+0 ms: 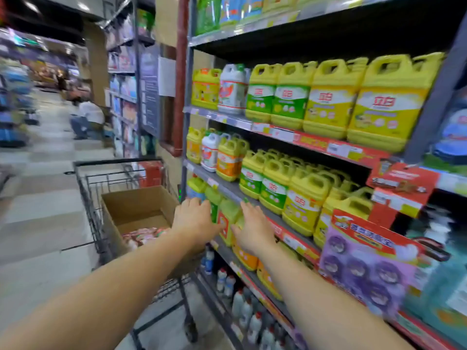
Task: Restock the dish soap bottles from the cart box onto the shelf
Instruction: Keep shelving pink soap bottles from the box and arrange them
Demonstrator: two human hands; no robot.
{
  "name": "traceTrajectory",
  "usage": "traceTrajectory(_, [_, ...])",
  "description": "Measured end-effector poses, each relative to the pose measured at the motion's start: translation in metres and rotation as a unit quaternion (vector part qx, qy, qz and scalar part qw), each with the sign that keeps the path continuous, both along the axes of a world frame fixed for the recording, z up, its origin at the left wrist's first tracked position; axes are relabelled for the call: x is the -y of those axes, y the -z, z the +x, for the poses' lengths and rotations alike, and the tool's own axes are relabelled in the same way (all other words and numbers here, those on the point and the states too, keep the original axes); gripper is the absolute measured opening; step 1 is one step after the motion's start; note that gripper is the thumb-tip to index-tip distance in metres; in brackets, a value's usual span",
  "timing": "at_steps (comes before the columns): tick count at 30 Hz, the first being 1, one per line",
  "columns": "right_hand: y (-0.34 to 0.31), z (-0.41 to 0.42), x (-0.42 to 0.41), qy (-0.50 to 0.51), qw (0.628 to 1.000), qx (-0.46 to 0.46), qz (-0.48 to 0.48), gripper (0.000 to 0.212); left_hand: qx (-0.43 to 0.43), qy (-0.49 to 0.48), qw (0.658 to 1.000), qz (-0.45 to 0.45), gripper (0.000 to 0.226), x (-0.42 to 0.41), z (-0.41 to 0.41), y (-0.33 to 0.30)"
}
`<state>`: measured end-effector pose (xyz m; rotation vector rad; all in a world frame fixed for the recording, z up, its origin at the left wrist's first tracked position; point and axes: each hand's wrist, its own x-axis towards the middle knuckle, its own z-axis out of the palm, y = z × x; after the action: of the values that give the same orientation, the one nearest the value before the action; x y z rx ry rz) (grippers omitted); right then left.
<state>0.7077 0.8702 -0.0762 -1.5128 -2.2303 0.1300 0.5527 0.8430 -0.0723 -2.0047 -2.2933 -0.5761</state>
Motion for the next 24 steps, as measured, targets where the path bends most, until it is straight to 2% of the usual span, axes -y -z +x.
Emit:
traceTrajectory(4, [0.031, -0.097, -0.021, -0.078, 0.996, 0.007, -0.041, 0.072, 0.016, -0.084, 0.995, -0.045, 0.081, 0.008, -0.096, 0.03])
traceTrajectory(9, [0.065, -0.173, -0.059, -0.135, 0.986, 0.029, -0.093, 0.069, 0.022, -0.148, 0.986, -0.08, 0.081, -0.015, -0.167, 0.069])
traceTrajectory(14, [0.102, -0.211, -0.132, -0.143, 0.981, 0.029, -0.131, 0.067, 0.025, -0.183, 0.977, -0.105, 0.089, -0.077, -0.224, 0.103])
traceTrajectory(19, [0.131, -0.233, -0.218, -0.124, 0.974, 0.007, -0.192, 0.065, 0.103, -0.209, 0.96, -0.157, 0.091, -0.156, -0.27, 0.135])
traceTrajectory(24, [0.16, -0.258, -0.276, -0.114, 0.962, 0.008, -0.25, 0.066, 0.143, -0.225, 0.946, -0.185, 0.092, -0.209, -0.304, 0.163])
